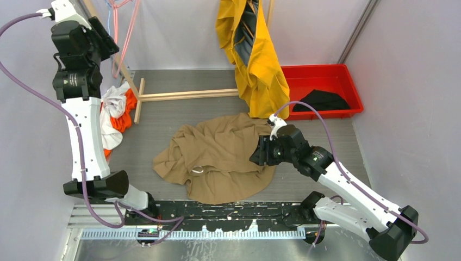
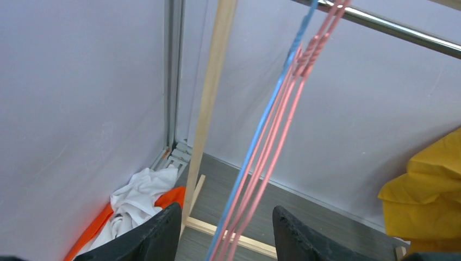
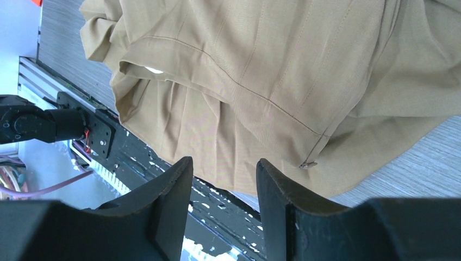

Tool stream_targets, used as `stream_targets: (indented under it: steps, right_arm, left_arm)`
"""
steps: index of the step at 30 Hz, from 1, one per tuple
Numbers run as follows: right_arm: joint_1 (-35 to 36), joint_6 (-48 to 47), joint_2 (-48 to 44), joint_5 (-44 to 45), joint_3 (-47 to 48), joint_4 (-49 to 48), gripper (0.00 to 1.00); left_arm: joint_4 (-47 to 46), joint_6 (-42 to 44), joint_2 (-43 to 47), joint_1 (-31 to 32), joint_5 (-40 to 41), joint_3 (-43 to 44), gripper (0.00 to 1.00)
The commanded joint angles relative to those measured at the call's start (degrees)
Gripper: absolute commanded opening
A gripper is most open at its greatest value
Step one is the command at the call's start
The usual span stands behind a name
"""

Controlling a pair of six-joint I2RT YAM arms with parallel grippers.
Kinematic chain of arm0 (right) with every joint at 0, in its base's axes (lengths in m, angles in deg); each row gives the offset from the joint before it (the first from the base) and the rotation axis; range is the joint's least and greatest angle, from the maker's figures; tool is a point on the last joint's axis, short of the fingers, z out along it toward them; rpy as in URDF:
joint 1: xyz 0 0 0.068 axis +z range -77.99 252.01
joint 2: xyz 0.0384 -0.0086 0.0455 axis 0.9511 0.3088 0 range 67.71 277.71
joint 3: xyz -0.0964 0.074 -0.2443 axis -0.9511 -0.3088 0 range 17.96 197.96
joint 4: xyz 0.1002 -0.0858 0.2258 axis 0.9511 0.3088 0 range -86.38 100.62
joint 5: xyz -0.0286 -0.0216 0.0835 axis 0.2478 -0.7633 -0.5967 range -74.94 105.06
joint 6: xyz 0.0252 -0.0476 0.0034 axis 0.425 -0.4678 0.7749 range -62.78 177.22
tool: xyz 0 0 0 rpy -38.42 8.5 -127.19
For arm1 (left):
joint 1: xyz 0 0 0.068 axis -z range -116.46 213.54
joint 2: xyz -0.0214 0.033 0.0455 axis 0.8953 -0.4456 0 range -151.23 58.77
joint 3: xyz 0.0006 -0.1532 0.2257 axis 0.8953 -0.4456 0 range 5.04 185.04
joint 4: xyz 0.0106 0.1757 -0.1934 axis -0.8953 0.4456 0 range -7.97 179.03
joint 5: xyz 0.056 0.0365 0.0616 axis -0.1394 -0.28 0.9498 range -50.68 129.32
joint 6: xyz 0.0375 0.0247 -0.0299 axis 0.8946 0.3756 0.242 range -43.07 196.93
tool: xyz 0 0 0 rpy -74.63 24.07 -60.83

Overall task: Place the skirt on the hanger
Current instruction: Move the hanger to the clothesline.

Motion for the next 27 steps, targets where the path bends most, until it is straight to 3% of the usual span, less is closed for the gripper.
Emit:
stream_targets:
  steps: [1, 13, 27]
  right_arm:
    - [0.3, -0.8, 0.2, -1.7, 1.0, -2.1, 0.52]
    - [0.4, -1.1, 2.5, -2.1, 0.6, -3.4, 0.52]
    - [0.3, -1.3, 5.2, -3.0, 0.1, -4.6, 0.52]
  left_arm:
    - [-7.2, -3.4, 0.1, -3.4, -6.8, -0.2, 0.61]
    - [-8.3, -4.6, -5.9, -3.7, -8.3, 1.5, 0.59]
    - [-9.6, -4.7, -2.1, -3.8, -9.2, -2.5, 0.57]
